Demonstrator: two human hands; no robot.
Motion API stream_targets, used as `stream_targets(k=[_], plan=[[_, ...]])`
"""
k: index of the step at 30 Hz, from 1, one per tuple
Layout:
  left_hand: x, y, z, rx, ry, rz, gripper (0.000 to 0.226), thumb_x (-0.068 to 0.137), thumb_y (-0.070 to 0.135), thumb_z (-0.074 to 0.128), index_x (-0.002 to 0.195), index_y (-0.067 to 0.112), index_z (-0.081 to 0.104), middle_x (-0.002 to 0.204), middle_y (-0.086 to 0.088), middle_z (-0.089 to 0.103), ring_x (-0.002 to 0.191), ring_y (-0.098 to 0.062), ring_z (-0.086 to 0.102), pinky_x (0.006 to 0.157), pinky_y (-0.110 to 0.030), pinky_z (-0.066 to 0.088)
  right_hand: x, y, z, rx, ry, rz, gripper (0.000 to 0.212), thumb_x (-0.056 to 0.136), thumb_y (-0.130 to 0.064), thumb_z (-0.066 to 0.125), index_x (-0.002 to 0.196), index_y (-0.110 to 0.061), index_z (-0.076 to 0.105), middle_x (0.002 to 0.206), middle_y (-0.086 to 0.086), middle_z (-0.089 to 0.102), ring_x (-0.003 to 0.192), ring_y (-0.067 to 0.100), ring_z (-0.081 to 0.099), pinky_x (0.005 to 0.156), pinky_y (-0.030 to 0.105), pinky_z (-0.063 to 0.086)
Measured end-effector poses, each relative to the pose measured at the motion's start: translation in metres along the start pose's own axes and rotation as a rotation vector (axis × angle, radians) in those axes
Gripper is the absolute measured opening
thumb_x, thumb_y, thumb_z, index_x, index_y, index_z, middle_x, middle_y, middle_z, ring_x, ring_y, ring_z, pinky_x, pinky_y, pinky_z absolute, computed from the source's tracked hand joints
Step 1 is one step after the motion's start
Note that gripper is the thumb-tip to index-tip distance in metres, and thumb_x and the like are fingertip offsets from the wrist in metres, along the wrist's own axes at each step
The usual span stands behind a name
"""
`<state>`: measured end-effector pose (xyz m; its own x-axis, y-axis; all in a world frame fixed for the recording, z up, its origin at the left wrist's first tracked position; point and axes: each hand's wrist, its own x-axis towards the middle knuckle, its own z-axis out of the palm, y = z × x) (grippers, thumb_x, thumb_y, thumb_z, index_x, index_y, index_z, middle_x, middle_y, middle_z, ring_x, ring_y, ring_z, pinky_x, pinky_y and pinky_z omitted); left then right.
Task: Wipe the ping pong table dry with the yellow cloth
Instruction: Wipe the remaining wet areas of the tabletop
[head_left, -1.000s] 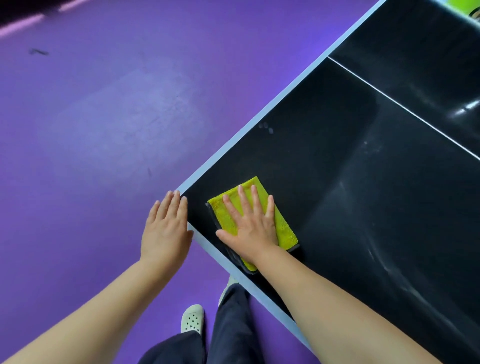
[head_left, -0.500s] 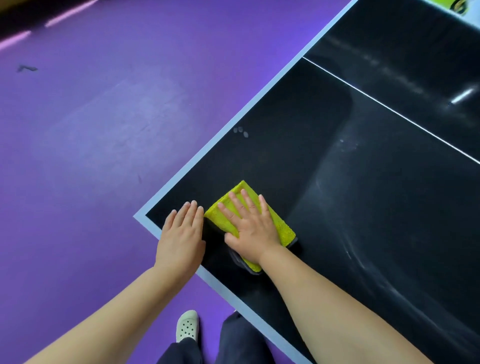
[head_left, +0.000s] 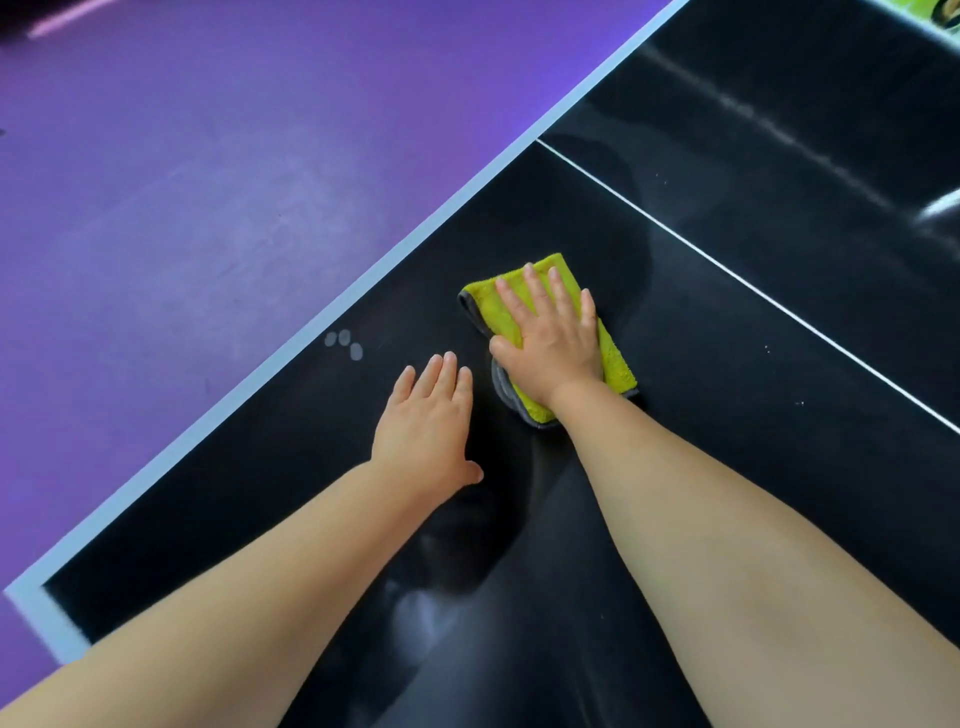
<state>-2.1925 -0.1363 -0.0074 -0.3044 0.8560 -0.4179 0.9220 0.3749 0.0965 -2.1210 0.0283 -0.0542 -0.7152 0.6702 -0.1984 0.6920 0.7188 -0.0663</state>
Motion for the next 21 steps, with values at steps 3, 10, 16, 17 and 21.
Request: stream_targets(k=[3, 10, 16, 17, 21], plan=[[0.022, 0.018, 0.0, 0.058, -0.079, -0.028, 0.115, 0.074, 0.055, 0.069, 0.15, 0.008, -0.003, 0.158, -0.014, -0.005, 0.145, -0.027, -0.006, 0.118, -0.042, 0.002, 0.037, 0.039, -0.008, 0.01, 0.014, 0.04, 0.068, 0.096, -0.052, 0.035, 0.156, -0.039, 0.005, 0.165, -0.003, -0.006, 0.151, 0.022, -0.01, 0.12, 0.051, -0.007], [0.04, 0.039, -0.003, 0.273, -0.209, -0.098, 0.111, 0.081, 0.046, 0.066, 0.146, -0.004, -0.008, 0.154, -0.026, -0.007, 0.144, -0.036, -0.003, 0.117, -0.043, 0.002, 0.096, 0.105, -0.022, 0.0, -0.002, 0.065, 0.066, 0.097, -0.053, 0.033, 0.155, -0.041, 0.003, 0.165, -0.005, -0.006, 0.151, 0.021, -0.01, 0.121, 0.051, -0.006], [0.046, 0.046, -0.009, 0.348, -0.267, -0.103, 0.104, 0.084, 0.04, 0.064, 0.145, -0.007, -0.006, 0.153, -0.029, -0.005, 0.144, -0.038, 0.001, 0.116, -0.042, 0.0, 0.107, 0.149, -0.031, 0.035, 0.004, 0.157, 0.065, 0.098, -0.05, 0.033, 0.156, -0.041, 0.004, 0.165, -0.006, -0.005, 0.151, 0.02, -0.009, 0.121, 0.051, -0.004], [0.046, 0.046, -0.009, 0.346, -0.272, -0.106, 0.106, 0.083, 0.042, 0.064, 0.145, -0.007, -0.006, 0.153, -0.029, -0.005, 0.144, -0.037, 0.0, 0.116, -0.042, 0.0, 0.104, 0.155, -0.031, 0.044, 0.007, 0.182, 0.065, 0.098, -0.05, 0.033, 0.156, -0.041, 0.004, 0.165, -0.006, -0.005, 0.151, 0.021, -0.009, 0.121, 0.051, -0.004], [0.046, 0.046, -0.01, 0.329, -0.281, -0.114, 0.11, 0.079, 0.045, 0.068, 0.146, -0.006, -0.004, 0.153, -0.029, -0.004, 0.144, -0.037, 0.001, 0.117, -0.041, 0.001, 0.079, 0.165, -0.027, 0.032, -0.002, 0.238, 0.065, 0.099, -0.049, 0.03, 0.156, -0.039, 0.001, 0.165, -0.003, -0.007, 0.151, 0.023, -0.01, 0.121, 0.052, -0.006]])
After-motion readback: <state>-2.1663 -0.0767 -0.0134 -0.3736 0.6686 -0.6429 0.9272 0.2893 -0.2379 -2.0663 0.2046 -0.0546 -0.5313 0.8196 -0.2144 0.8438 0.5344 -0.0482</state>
